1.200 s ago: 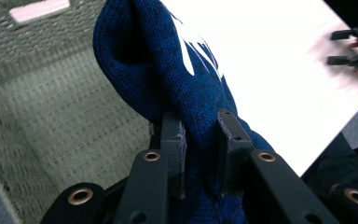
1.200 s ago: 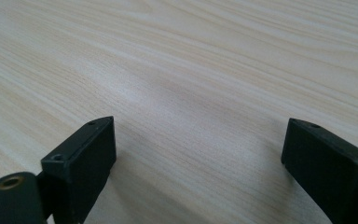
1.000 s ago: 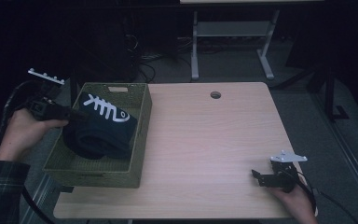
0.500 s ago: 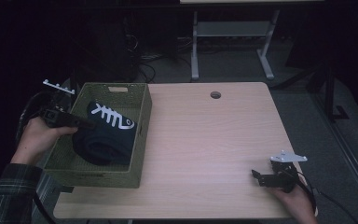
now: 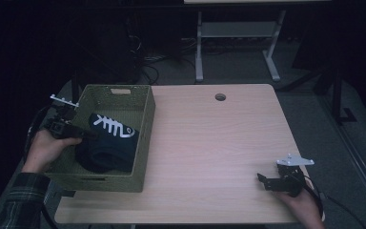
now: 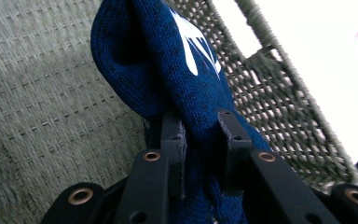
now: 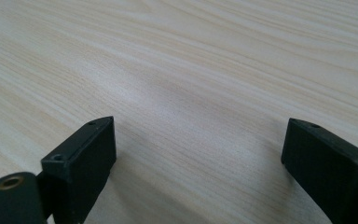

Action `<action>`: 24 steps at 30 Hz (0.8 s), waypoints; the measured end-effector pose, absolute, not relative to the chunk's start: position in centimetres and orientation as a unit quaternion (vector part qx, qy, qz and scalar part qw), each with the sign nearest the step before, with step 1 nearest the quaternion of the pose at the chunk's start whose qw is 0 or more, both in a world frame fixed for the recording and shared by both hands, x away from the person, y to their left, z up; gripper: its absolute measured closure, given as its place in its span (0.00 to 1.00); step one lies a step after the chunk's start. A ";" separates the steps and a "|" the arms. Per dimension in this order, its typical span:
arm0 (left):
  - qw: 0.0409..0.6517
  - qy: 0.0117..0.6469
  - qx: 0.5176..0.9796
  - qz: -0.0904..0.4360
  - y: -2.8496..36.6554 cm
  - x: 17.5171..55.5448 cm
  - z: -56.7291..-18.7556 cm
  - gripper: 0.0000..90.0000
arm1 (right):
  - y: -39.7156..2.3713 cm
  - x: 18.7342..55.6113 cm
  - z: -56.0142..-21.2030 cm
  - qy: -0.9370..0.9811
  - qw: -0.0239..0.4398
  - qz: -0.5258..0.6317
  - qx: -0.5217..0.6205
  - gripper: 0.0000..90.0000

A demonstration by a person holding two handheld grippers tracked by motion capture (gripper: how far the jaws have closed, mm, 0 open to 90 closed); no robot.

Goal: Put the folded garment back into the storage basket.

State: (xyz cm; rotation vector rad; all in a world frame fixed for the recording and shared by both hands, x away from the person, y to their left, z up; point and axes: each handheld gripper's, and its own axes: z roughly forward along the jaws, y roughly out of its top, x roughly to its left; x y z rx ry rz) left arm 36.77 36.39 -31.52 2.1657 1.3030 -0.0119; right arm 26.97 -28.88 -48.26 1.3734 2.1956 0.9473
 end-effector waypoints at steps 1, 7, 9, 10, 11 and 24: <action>0.300 0.494 0.816 -0.003 36.5 36.9 -31.8 0.84 | -28.9 27.0 -48.3 0.782 0.191 0.337 0.489 0.11; 0.278 0.509 0.814 0.013 37.2 37.5 -33.3 0.83 | -28.9 27.0 -48.3 0.782 0.191 0.337 0.489 0.11; 0.270 0.516 0.813 0.020 37.5 37.7 -33.8 0.83 | -28.9 27.0 -48.3 0.781 0.191 0.337 0.489 0.11; 0.267 0.518 0.812 0.022 37.6 37.7 -34.1 0.83 | -28.9 27.0 -48.3 0.782 0.191 0.337 0.489 0.11; 0.264 0.521 0.812 0.024 37.7 37.8 -34.4 0.83 | -28.9 27.0 -48.3 0.781 0.191 0.337 0.489 0.11; 0.218 0.536 0.814 0.056 38.1 38.5 -37.1 0.80 | -28.9 27.0 -48.3 0.782 0.193 0.337 0.488 0.11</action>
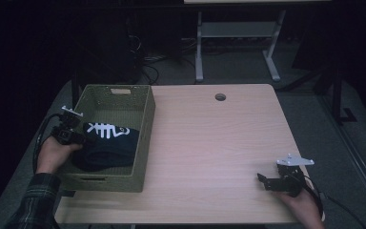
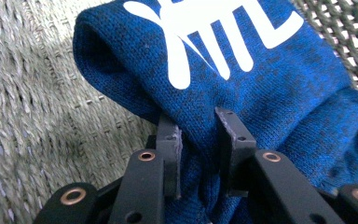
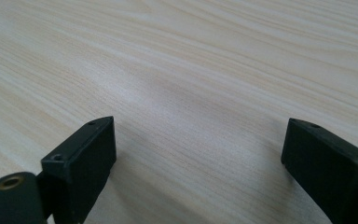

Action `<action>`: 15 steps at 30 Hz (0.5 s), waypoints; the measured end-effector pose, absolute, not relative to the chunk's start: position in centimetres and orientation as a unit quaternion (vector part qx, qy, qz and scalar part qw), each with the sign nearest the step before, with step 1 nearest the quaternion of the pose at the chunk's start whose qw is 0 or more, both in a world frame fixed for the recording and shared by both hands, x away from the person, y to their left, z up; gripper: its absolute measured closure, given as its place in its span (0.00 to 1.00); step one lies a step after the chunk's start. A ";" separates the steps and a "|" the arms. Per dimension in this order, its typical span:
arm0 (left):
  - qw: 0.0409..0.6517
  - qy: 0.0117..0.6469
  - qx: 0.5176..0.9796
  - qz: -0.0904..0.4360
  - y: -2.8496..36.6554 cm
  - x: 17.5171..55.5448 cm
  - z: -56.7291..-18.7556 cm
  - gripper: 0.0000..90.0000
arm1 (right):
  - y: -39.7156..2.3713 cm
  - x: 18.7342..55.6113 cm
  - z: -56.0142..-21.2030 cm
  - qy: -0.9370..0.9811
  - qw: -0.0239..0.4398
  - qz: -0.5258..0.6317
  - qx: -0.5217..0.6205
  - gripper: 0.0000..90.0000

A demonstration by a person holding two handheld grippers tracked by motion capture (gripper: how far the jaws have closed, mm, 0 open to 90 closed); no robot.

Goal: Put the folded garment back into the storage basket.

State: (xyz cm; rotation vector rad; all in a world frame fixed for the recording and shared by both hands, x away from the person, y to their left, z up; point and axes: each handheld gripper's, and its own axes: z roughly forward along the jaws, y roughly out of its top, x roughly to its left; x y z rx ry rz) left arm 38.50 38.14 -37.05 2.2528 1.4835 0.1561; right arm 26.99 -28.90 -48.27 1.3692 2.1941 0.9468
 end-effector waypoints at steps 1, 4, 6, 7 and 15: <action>0.218 0.536 0.814 0.056 38.1 38.5 -37.1 0.80 | -28.9 27.0 -48.3 0.782 0.193 0.337 0.488 0.11; 0.205 0.535 0.817 0.064 38.0 38.6 -37.5 0.76 | -28.9 27.0 -48.3 0.782 0.193 0.338 0.487 0.11; 0.205 0.534 0.818 0.066 38.0 38.6 -37.5 0.74 | -28.9 27.0 -48.3 0.782 0.193 0.338 0.487 0.11; 0.205 0.534 0.818 0.066 38.0 38.6 -37.5 0.71 | -28.9 27.0 -48.3 0.782 0.193 0.338 0.487 0.11; 0.205 0.532 0.818 0.078 38.2 38.5 -37.1 0.51 | -28.9 27.0 -48.3 0.782 0.192 0.337 0.487 0.11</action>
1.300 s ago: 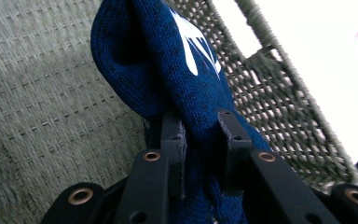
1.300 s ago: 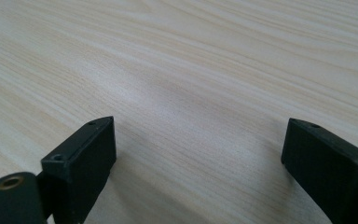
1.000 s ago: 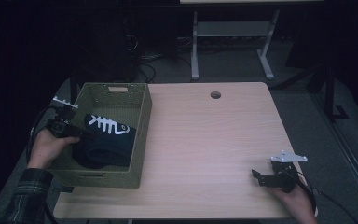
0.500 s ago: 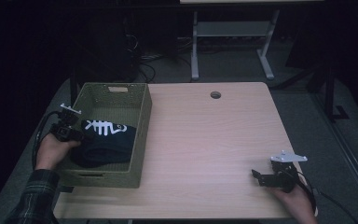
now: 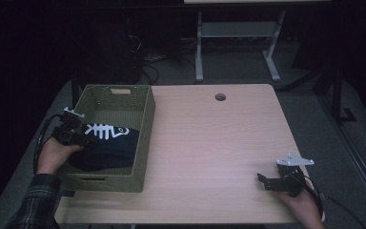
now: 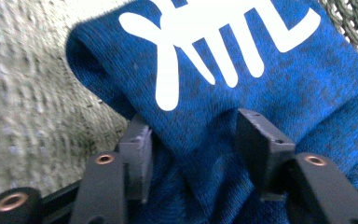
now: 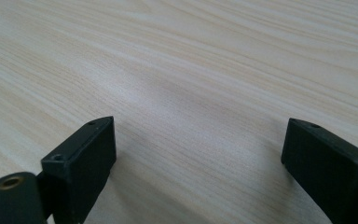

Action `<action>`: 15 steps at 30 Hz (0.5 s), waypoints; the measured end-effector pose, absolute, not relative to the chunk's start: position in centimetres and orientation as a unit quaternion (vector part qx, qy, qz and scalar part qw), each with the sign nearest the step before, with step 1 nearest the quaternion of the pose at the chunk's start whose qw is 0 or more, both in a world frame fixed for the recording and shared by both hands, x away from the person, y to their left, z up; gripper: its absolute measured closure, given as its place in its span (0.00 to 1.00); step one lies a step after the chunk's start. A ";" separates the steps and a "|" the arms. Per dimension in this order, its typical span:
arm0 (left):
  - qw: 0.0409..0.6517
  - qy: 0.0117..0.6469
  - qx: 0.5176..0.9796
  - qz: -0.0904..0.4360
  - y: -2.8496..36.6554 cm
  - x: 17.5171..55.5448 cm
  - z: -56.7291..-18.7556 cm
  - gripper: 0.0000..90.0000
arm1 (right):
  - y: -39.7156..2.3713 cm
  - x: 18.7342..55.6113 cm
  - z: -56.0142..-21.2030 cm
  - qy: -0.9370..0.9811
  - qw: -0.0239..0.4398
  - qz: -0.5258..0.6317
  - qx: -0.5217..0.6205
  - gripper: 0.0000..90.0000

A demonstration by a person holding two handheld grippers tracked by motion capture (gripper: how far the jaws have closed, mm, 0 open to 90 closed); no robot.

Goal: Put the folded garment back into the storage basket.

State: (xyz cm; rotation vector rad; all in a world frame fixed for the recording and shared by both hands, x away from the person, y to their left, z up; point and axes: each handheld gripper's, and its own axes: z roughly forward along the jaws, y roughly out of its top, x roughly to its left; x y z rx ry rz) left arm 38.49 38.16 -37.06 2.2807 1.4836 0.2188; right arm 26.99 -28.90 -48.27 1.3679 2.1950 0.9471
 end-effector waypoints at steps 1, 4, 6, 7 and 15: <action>0.206 0.534 0.815 0.088 38.3 38.4 -36.5 0.50 | -28.9 27.0 -48.3 0.782 0.192 0.338 0.487 0.11; 0.211 0.535 0.812 0.095 38.5 38.3 -36.0 0.46 | -28.9 27.0 -48.3 0.782 0.193 0.338 0.487 0.11; 0.214 0.534 0.812 0.101 38.6 38.2 -35.4 0.45 | -28.9 27.0 -48.3 0.782 0.193 0.337 0.487 0.11; 0.219 0.534 0.810 0.106 38.6 38.0 -35.1 0.41 | -28.9 27.0 -48.3 0.782 0.193 0.338 0.487 0.11; 0.234 0.527 0.808 0.122 37.7 37.8 -34.2 0.20 | -28.9 27.0 -48.3 0.782 0.192 0.338 0.487 0.11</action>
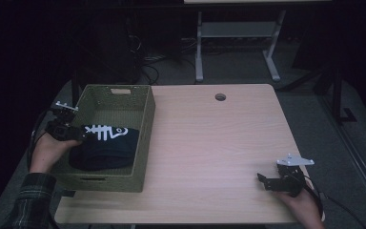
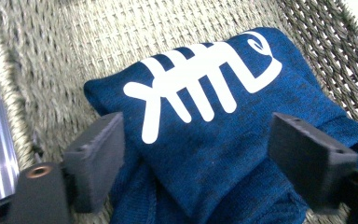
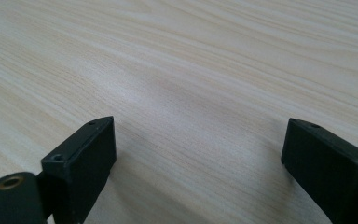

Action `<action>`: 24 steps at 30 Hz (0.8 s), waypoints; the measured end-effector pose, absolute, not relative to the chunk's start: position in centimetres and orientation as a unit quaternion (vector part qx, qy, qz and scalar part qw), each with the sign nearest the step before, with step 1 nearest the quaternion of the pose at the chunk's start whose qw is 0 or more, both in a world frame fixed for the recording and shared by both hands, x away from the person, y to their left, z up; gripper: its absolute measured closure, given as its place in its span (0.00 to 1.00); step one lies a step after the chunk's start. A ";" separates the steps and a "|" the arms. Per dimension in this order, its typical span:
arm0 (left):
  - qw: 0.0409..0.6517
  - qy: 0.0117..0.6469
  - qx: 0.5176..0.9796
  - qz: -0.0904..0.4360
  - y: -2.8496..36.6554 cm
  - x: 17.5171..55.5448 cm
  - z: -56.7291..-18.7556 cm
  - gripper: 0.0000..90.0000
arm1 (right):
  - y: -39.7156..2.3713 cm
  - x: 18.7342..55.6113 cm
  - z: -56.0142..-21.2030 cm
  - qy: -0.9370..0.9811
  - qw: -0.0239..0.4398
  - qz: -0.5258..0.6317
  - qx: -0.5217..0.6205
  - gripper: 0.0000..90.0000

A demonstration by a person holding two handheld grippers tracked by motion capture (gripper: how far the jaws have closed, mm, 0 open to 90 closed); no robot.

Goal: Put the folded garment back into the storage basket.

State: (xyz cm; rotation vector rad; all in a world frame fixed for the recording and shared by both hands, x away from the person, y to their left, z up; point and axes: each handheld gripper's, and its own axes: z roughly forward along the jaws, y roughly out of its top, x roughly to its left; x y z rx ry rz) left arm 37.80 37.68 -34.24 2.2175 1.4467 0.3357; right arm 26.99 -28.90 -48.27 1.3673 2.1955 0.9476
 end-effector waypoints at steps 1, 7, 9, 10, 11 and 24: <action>0.234 0.527 0.808 0.122 37.7 37.8 -34.2 0.19 | -28.9 27.0 -48.3 0.782 0.192 0.338 0.487 0.11; 0.257 0.518 0.805 0.131 36.3 37.7 -33.8 0.15 | -28.9 27.0 -48.3 0.783 0.193 0.338 0.486 0.11; 0.268 0.507 0.808 0.136 35.3 37.7 -33.4 0.15 | -28.9 27.0 -48.3 0.783 0.193 0.338 0.485 0.11; 0.273 0.507 0.806 0.135 35.0 37.7 -33.3 0.15 | -28.9 27.0 -48.3 0.783 0.193 0.338 0.486 0.11; 0.274 0.504 0.808 0.134 34.7 37.7 -33.1 0.15 | -28.9 27.0 -48.3 0.783 0.193 0.338 0.486 0.11; 0.321 0.458 0.819 0.133 29.5 36.9 -31.1 0.15 | -28.9 27.0 -48.3 0.783 0.193 0.338 0.486 0.11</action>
